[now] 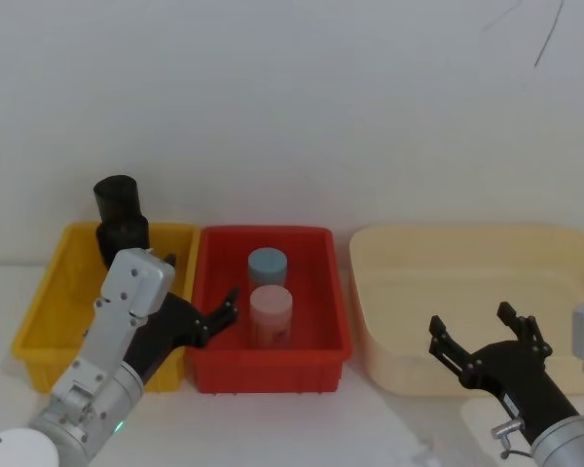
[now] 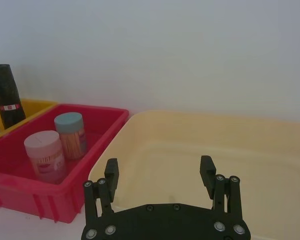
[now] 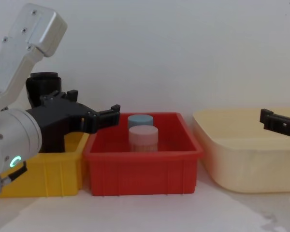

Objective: Pick up the garbage bag with the one hand and transfer it to the other hand.

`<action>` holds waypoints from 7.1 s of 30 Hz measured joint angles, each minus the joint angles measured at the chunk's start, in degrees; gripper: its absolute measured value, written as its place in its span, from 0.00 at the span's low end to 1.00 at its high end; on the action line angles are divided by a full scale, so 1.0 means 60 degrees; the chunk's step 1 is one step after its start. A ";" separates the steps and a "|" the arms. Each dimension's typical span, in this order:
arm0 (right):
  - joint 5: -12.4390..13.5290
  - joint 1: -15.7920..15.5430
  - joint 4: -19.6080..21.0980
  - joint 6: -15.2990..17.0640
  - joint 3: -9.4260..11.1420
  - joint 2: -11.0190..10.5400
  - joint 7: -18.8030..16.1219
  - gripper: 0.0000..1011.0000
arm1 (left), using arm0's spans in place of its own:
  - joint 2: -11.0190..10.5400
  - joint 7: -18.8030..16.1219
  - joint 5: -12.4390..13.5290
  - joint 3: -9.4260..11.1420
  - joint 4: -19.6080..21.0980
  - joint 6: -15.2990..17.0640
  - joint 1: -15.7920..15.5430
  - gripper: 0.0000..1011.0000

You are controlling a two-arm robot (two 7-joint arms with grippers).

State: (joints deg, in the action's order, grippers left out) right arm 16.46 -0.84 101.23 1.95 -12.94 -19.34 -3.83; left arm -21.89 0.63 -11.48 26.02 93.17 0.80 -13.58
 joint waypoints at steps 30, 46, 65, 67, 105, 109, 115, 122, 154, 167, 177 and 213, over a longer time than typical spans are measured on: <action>0.1154 0.1008 0.0026 0.0426 0.0281 0.0292 -0.0888 0.99 | 0.0648 0.0525 0.0218 0.0419 0.0568 0.1401 -0.1297 0.99; 0.1900 0.3097 -0.0923 0.1156 -0.0539 0.1105 -0.1600 0.99 | 0.0104 0.0300 -0.0161 -0.1007 0.2543 0.3567 -0.0897 0.99; 0.1380 0.4275 -0.2140 0.1475 -0.1302 0.1105 -0.1689 0.99 | -0.0070 0.0957 -0.1495 -0.2794 0.2089 0.3933 0.0122 0.99; 0.1330 0.4333 -0.2231 0.1475 -0.1326 0.1101 -0.1687 0.99 | -0.0044 0.1086 -0.1619 -0.2888 0.1905 0.3816 0.0129 0.99; 0.0833 0.4693 -0.3272 0.1583 -0.1133 0.1067 -0.1714 0.99 | 0.0451 0.1988 -0.2141 -0.2332 -0.1100 0.3012 -0.1503 0.99; 0.0842 0.4653 -0.3260 0.1705 -0.1170 0.1018 -0.1859 0.99 | 0.0465 0.2022 -0.2132 -0.2277 -0.1230 0.2986 -0.1589 0.99; 0.0912 0.4607 -0.3174 0.1931 -0.1307 0.0907 -0.2177 0.99 | 0.0480 0.2058 -0.2118 -0.2221 -0.1370 0.2961 -0.1678 0.99; 0.0983 0.4565 -0.3068 0.2282 -0.1591 0.0741 -0.2568 0.99 | 0.0488 0.2083 -0.2110 -0.2184 -0.1463 0.2942 -0.1742 0.99; 0.0882 0.4871 -0.3452 0.2445 -0.2679 0.0694 -0.3262 0.99 | 0.0500 0.2114 -0.2098 -0.2135 -0.1580 0.2922 -0.1815 0.99; 0.0764 0.5186 -0.3977 0.2223 -0.2964 0.0899 -0.3391 0.99 | 0.0501 0.2113 -0.2098 -0.2136 -0.1587 0.2922 -0.1821 0.99; 0.0645 0.5419 -0.4469 0.2057 -0.3063 0.1082 -0.3448 0.99 | 0.0500 0.2113 -0.2098 -0.2136 -0.1587 0.2923 -0.1820 0.99; 0.0172 0.5665 -0.5119 0.2253 -0.3125 0.1393 -0.3389 0.99 | 0.0500 0.2113 -0.2099 -0.2136 -0.1586 0.2924 -0.1820 0.99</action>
State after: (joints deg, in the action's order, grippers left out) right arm 17.49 33.15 70.51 15.47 -31.69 -10.98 -24.16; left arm -18.89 13.30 -24.08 13.21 83.65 18.34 -24.50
